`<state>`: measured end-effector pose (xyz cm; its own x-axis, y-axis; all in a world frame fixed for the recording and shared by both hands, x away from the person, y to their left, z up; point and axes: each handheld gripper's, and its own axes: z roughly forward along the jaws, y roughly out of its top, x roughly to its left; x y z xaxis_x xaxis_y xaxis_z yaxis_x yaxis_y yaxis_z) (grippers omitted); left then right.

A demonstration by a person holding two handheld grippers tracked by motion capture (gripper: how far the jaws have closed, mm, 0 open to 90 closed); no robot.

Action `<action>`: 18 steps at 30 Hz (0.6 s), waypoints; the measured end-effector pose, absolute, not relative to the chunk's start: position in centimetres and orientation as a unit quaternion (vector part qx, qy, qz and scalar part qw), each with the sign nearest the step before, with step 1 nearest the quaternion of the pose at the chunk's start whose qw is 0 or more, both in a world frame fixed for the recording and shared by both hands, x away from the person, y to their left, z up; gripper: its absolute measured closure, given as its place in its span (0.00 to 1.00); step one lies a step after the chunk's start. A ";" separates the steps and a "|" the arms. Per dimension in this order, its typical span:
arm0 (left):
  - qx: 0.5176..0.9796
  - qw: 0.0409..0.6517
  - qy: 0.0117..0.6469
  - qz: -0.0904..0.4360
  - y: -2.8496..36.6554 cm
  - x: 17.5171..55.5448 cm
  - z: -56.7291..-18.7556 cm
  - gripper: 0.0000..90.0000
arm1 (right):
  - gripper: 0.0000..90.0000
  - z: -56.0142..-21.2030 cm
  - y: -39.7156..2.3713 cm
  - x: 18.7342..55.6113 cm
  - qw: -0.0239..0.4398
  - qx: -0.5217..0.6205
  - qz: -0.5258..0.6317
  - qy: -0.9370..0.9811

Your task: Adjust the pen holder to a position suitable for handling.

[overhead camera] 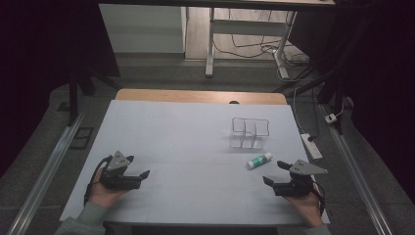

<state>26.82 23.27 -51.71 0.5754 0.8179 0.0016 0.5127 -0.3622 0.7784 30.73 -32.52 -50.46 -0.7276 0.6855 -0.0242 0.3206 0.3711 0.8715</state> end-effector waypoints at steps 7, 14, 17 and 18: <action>0.802 0.382 0.414 0.198 23.2 26.6 -51.7 0.20 | 0.17 -50.5 -32.5 30.6 0.195 0.311 0.462 0.808; 0.800 0.384 0.418 0.194 23.3 26.5 -51.7 0.20 | 0.18 -50.6 -32.3 30.7 0.190 0.314 0.463 0.807; 0.801 0.383 0.417 0.195 23.2 26.5 -51.8 0.20 | 0.18 -50.6 -32.3 30.7 0.193 0.313 0.458 0.810; 0.802 0.382 0.417 0.195 23.2 26.5 -51.8 0.20 | 0.18 -50.7 -32.2 30.7 0.192 0.313 0.461 0.808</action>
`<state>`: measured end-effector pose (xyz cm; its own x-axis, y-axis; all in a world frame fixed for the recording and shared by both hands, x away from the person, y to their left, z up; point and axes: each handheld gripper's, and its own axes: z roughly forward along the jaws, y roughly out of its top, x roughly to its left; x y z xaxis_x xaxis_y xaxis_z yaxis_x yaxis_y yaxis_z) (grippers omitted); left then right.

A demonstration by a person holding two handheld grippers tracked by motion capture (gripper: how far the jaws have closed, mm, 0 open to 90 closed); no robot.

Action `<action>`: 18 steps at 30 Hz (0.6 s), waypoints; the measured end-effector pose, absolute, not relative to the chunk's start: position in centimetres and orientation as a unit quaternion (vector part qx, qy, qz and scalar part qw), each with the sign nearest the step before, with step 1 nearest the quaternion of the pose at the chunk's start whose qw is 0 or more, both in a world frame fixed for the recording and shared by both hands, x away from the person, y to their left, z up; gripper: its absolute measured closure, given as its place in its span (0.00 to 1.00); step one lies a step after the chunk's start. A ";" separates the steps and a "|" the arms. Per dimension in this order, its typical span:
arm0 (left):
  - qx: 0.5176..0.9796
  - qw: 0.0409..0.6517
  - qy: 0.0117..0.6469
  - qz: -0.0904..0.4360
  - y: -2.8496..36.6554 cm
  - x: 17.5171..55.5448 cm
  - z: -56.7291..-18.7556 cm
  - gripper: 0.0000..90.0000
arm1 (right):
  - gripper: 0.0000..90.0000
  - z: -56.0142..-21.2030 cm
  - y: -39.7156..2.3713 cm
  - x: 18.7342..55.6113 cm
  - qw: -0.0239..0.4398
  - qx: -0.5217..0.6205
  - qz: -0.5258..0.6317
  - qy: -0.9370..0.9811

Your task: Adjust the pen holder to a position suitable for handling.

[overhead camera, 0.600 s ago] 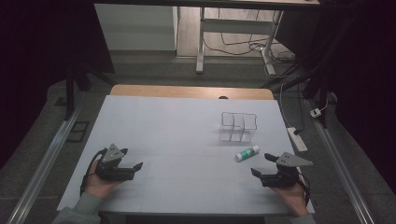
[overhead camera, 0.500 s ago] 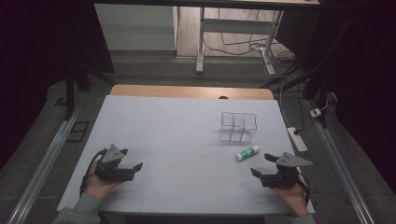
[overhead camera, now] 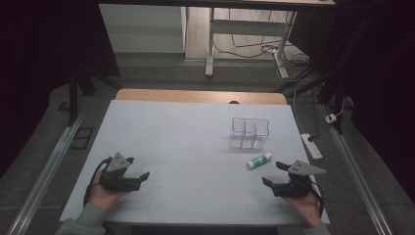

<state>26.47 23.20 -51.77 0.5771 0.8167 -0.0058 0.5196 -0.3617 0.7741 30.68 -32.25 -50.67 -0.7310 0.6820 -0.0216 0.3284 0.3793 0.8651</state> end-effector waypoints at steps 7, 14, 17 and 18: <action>0.803 0.379 0.420 0.189 23.1 26.5 -51.9 0.20 | 0.19 -50.7 -32.2 30.7 0.188 0.311 0.460 0.810; 0.803 0.379 0.421 0.188 23.0 26.5 -51.9 0.20 | 0.21 -50.6 -32.3 30.7 0.188 0.315 0.460 0.809; 0.804 0.377 0.420 0.189 23.0 26.5 -52.0 0.20 | 0.22 -50.5 -32.3 30.7 0.191 0.318 0.456 0.809; 0.804 0.376 0.420 0.189 22.9 26.5 -52.0 0.20 | 0.22 -50.5 -32.2 31.0 0.187 0.323 0.461 0.805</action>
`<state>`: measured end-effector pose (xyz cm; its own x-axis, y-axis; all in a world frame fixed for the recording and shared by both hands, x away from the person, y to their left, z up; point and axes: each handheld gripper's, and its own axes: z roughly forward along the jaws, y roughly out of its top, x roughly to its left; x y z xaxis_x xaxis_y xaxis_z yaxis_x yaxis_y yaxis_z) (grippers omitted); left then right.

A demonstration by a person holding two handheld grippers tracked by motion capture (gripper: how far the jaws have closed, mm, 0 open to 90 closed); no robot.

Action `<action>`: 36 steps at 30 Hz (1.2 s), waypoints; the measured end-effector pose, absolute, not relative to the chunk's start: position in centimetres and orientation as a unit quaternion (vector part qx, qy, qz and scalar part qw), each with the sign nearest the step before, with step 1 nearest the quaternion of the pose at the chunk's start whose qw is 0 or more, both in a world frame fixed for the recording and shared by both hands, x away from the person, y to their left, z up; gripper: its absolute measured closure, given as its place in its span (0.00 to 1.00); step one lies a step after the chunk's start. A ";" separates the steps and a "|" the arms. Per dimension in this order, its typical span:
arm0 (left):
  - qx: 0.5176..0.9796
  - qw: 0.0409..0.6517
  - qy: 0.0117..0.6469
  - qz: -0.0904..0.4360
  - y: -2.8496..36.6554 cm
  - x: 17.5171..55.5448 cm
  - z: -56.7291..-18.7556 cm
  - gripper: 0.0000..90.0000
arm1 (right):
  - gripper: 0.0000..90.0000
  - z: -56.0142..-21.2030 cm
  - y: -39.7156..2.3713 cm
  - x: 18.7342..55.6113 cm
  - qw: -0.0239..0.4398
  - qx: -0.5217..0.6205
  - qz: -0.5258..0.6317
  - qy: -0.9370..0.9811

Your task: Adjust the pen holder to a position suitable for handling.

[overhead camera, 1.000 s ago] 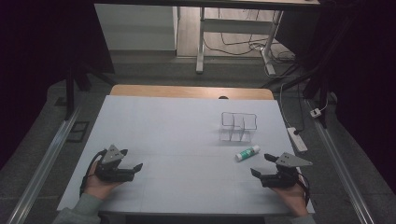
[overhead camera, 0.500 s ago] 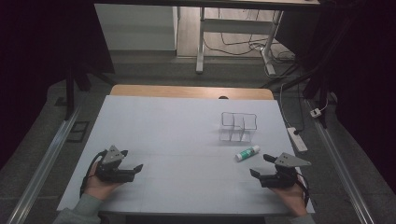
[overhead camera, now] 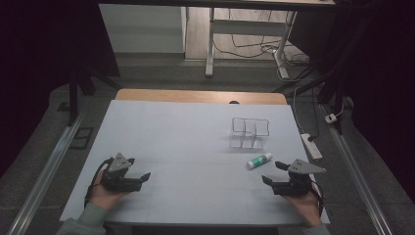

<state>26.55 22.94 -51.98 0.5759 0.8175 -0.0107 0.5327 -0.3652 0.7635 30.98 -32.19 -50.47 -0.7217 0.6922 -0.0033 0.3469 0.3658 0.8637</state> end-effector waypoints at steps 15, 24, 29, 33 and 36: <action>0.809 0.373 0.413 0.193 22.6 26.4 -52.0 0.20 | 0.27 -48.2 -31.2 33.3 0.218 0.353 0.451 0.790; 0.808 0.374 0.413 0.192 22.7 26.4 -52.0 0.20 | 0.30 -46.2 -30.1 35.8 0.217 0.361 0.456 0.784; 0.808 0.374 0.414 0.191 22.7 26.5 -52.0 0.20 | 0.31 -45.4 -30.3 36.9 0.224 0.375 0.462 0.772; 0.809 0.373 0.413 0.190 22.7 26.5 -52.0 0.20 | 0.33 -44.7 -31.0 38.0 0.228 0.396 0.458 0.762; 0.808 0.374 0.414 0.190 22.7 26.5 -52.1 0.20 | 0.35 -44.6 -31.4 38.4 0.229 0.402 0.460 0.758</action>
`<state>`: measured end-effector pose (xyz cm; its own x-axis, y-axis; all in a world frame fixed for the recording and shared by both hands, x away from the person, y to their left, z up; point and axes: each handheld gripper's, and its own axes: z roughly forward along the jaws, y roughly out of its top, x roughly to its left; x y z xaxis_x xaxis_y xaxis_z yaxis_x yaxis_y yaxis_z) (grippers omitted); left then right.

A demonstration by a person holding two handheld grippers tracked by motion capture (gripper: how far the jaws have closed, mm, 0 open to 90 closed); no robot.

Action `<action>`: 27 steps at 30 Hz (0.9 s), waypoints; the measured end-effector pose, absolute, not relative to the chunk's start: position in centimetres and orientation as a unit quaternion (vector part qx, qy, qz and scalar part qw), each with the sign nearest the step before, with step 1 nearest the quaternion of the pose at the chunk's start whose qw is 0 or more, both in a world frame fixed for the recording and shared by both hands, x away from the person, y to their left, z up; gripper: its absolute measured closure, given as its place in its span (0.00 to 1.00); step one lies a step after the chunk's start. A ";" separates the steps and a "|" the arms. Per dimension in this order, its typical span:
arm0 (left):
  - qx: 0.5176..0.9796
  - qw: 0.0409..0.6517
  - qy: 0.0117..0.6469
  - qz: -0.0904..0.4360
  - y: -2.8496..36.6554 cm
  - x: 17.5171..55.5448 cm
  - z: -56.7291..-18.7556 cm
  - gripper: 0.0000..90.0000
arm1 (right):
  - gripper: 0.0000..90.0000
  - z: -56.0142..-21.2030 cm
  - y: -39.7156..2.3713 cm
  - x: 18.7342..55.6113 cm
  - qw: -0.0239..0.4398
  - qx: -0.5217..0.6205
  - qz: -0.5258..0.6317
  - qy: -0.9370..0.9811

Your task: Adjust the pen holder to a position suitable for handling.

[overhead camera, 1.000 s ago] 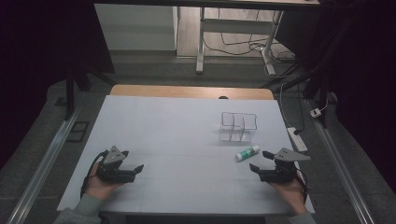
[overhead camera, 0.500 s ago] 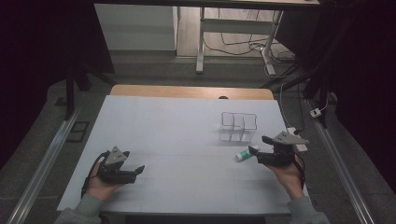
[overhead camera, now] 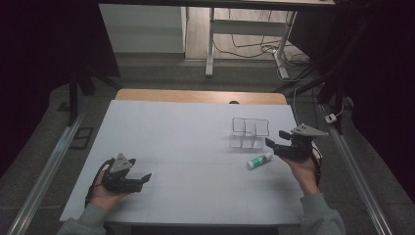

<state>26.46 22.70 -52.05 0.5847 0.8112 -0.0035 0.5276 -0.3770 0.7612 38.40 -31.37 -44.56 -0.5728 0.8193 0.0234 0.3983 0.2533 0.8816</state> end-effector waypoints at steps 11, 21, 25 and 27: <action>0.809 0.373 0.415 0.184 22.8 26.6 -52.2 0.20 | 0.47 -44.5 -32.5 40.4 0.247 0.433 0.439 0.747; 0.810 0.374 0.413 0.184 22.7 26.6 -52.2 0.21 | 0.78 -45.6 -32.0 41.3 0.269 0.439 0.396 0.760; 0.810 0.373 0.414 0.183 22.8 26.7 -52.2 0.21 | 0.97 -46.1 -31.9 41.7 0.276 0.438 0.383 0.765; 0.810 0.372 0.414 0.184 22.7 26.7 -52.3 0.21 | 1.00 -46.2 -31.9 41.9 0.275 0.440 0.381 0.765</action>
